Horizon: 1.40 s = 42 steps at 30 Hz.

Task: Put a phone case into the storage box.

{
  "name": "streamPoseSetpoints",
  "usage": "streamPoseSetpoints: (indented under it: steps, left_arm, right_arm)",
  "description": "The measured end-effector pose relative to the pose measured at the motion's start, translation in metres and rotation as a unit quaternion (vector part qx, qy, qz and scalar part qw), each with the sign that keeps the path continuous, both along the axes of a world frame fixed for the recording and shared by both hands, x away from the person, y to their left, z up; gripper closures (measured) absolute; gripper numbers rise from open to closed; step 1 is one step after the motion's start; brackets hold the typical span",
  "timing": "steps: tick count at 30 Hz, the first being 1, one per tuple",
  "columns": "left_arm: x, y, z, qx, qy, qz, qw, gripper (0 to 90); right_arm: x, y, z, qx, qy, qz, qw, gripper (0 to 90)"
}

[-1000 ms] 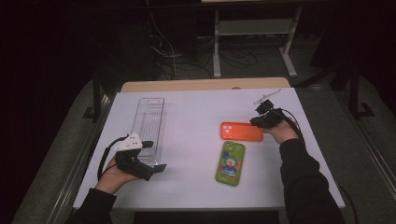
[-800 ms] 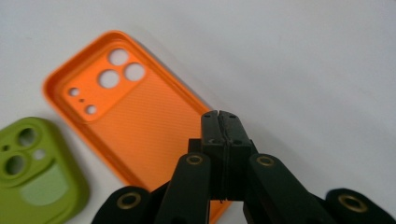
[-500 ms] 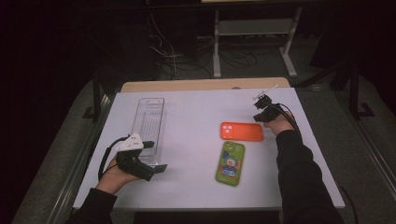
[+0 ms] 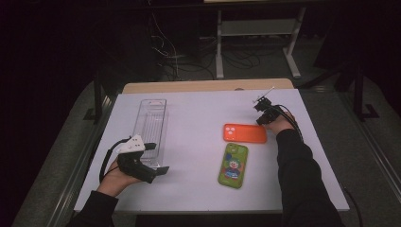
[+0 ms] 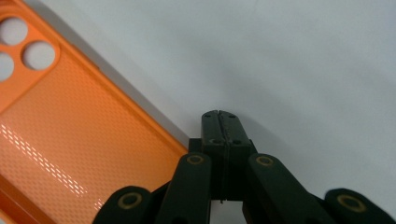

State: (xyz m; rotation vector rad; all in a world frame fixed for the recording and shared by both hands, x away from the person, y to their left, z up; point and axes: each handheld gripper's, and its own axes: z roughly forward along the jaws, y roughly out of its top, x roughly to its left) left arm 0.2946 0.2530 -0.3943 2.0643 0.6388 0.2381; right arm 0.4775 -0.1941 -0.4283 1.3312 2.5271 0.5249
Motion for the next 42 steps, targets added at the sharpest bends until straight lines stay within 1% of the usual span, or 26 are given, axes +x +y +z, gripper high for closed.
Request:
streamPoseSetpoints:
  steps: [2, 3, 4, 5, 6, 10, 15, 19, 23, 25, 28, 29, 30, 31, 32, 33, 34, 36, 37, 38, 39, 40, 42]
  left_arm:
    - [0.0, 0.0, 0.0, 0.0, 0.001, 0.001, 1.0, 0.0]
    - [0.0, 0.0, 0.0, 0.0, 0.001, 0.001, 1.0, 0.0]
    - [0.0, 0.0, 0.0, 0.0, 0.001, 0.001, 1.0, 0.0]
    - [0.0, 0.0, 0.0, 0.0, 0.0, 0.0, 1.0, 0.0]
    - [0.0, 0.0, 0.0, 0.001, 0.0, 0.0, 1.0, 0.0]
    - [0.0, 0.0, 0.0, 0.0, 0.0, 0.0, 1.0, 0.0]
    - [-0.001, -0.001, 0.0, 0.001, 0.0, 0.0, 1.0, 0.0]
    - [0.0, -0.001, 0.0, 0.003, -0.002, -0.002, 1.0, 0.0]
    - [0.0, -0.001, 0.0, 0.003, -0.002, -0.002, 1.0, 0.0]
    - [0.0, -0.001, 0.0, 0.003, -0.002, -0.002, 1.0, 0.0]
    - [-0.001, -0.002, 0.0, 0.003, 0.001, -0.002, 1.0, 0.0]
    - [-0.001, -0.002, 0.0, 0.003, 0.001, -0.001, 1.0, 0.0]
    - [-0.001, -0.002, 0.0, 0.002, 0.001, -0.001, 1.0, 0.0]
    - [-0.001, -0.002, 0.0, 0.001, 0.0, -0.001, 1.0, 0.0]
    - [-0.001, -0.002, 0.0, 0.001, 0.001, -0.002, 1.0, 0.0]
    - [-0.001, -0.002, 0.0, 0.0, 0.002, -0.001, 1.0, 0.0]
    - [-0.001, -0.002, 0.0, 0.0, 0.003, -0.001, 1.0, 0.0]
    - [-0.001, -0.002, 0.0, 0.002, 0.003, -0.003, 1.0, 0.0]
    - [-0.001, -0.003, 0.0, 0.003, 0.003, -0.003, 1.0, 0.0]
    - [-0.001, -0.003, 0.0, 0.004, 0.002, -0.003, 1.0, 0.0]
    - [-0.001, -0.003, 0.0, 0.004, 0.002, -0.003, 1.0, 0.0]
    - [-0.001, -0.003, 0.0, 0.005, 0.001, -0.003, 1.0, 0.0]
    - [-0.001, -0.004, 0.0, 0.003, 0.001, -0.003, 1.0, 0.0]
  right_arm:
    - [-0.001, -0.001, 0.0, -0.002, 0.001, 0.004, 1.0, 88.2]
    - [-0.003, -0.002, 0.001, -0.008, 0.003, 0.012, 0.9999, 88.2]
    - [-0.003, -0.002, 0.001, -0.008, 0.003, 0.012, 0.9999, 88.2]
    - [-0.006, -0.004, 0.001, -0.015, 0.004, 0.013, 0.9998, 88.2]
    - [-0.006, -0.004, 0.001, -0.015, 0.004, 0.013, 0.9998, 88.2]
    - [-0.012, -0.006, 0.001, -0.02, 0.004, 0.028, 0.9994, 88.2]
    - [-0.022, -0.01, 0.001, -0.012, 0.007, 0.039, 0.9991, 88.3]
    - [-0.027, -0.012, 0.001, -0.012, 0.009, 0.046, 0.9988, 88.3]
    - [-0.035, -0.014, 0.001, -0.006, 0.006, 0.053, 0.9986, 88.3]
    - [-0.037, -0.015, 0.001, -0.008, 0.006, 0.053, 0.9985, 88.3]
    - [-0.04, -0.017, 0.001, -0.001, 0.007, 0.046, 0.9989, 88.2]
    - [-0.041, -0.019, 0.003, -0.001, 0.004, 0.043, 0.9991, 88.2]
    - [-0.042, -0.021, 0.005, 0.006, -0.001, 0.041, 0.9992, 87.5]
    - [-0.043, -0.023, 0.007, 0.012, -0.008, 0.035, 0.9993, 82.2]
    - [-0.045, -0.024, 0.01, 0.024, -0.011, 0.024, 0.9993, 81.0]
    - [-0.048, -0.026, 0.013, 0.037, -0.01, 0.024, 0.999, 78.0]
    - [-0.051, -0.027, 0.016, 0.042, -0.018, 0.029, 0.9985, 72.9]
    - [-0.06, -0.028, 0.021, 0.061, -0.026, 0.02, 0.9976, 65.0]
    - [-0.069, -0.03, 0.024, 0.083, -0.038, 0.013, 0.9958, 50.6]
    - [-0.069, -0.03, 0.024, 0.083, -0.038, 0.013, 0.9958, 50.6]
    - [-0.074, -0.031, 0.025, 0.093, -0.044, 0.005, 0.9947, 47.1]
    - [-0.079, -0.031, 0.025, 0.102, -0.047, 0.005, 0.9937, 41.9]
    - [-0.089, -0.032, 0.026, 0.114, -0.061, -0.001, 0.9917, 35.4]
